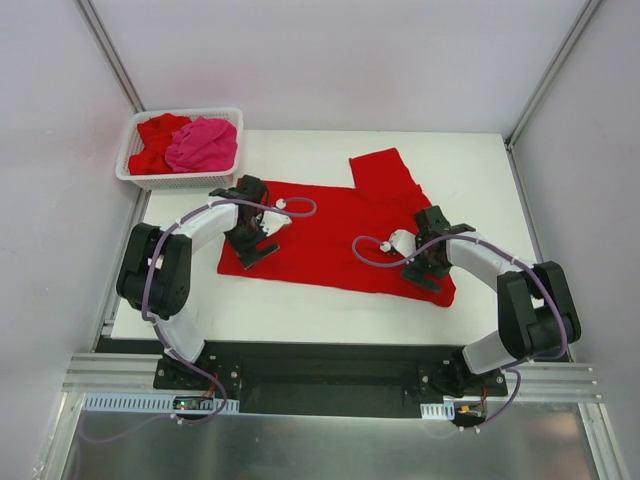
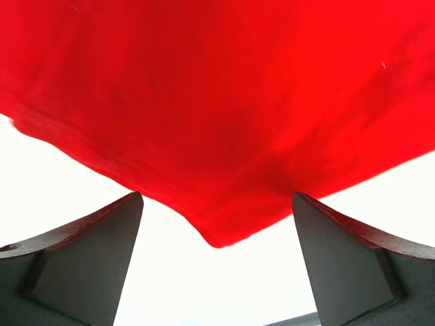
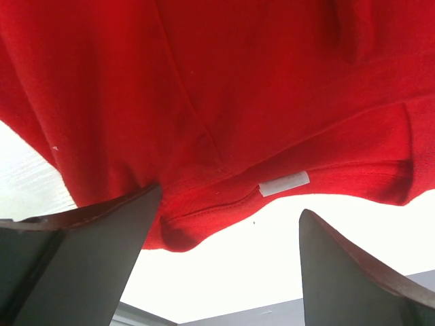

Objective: Fold and stack the t-shirts
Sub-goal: Fold the flattened tshirt in 1/3 of the way

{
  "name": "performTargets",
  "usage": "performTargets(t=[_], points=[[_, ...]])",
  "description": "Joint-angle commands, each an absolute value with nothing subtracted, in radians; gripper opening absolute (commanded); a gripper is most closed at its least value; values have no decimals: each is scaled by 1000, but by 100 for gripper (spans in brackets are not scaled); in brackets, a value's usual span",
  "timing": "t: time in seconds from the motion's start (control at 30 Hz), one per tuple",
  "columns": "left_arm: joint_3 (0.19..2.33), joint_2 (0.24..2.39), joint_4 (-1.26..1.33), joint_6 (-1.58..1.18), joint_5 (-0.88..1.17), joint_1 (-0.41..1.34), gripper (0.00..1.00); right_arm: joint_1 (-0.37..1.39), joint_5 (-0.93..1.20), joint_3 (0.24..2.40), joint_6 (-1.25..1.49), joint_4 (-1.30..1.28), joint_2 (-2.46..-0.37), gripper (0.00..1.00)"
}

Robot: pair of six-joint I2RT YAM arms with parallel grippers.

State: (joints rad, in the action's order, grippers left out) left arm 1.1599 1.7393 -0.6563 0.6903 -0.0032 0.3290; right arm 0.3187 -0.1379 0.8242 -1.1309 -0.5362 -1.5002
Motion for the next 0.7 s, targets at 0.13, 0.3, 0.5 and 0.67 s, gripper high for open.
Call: performTargets(t=[0.13, 0.3, 0.5, 0.67], points=[[1063, 1674, -684, 661, 40, 373, 92, 324, -138, 864, -1126, -557, -1512, 88], [1107, 1666, -683, 676, 11, 371, 91, 325, -146, 853, -1121, -551, -1513, 89], [1177, 1660, -681, 709, -21, 371, 92, 325, -149, 844, -1117, -552, -1508, 89], [1223, 1721, -663, 727, -20, 348, 91, 324, -156, 847, -1118, -545, -1516, 89]])
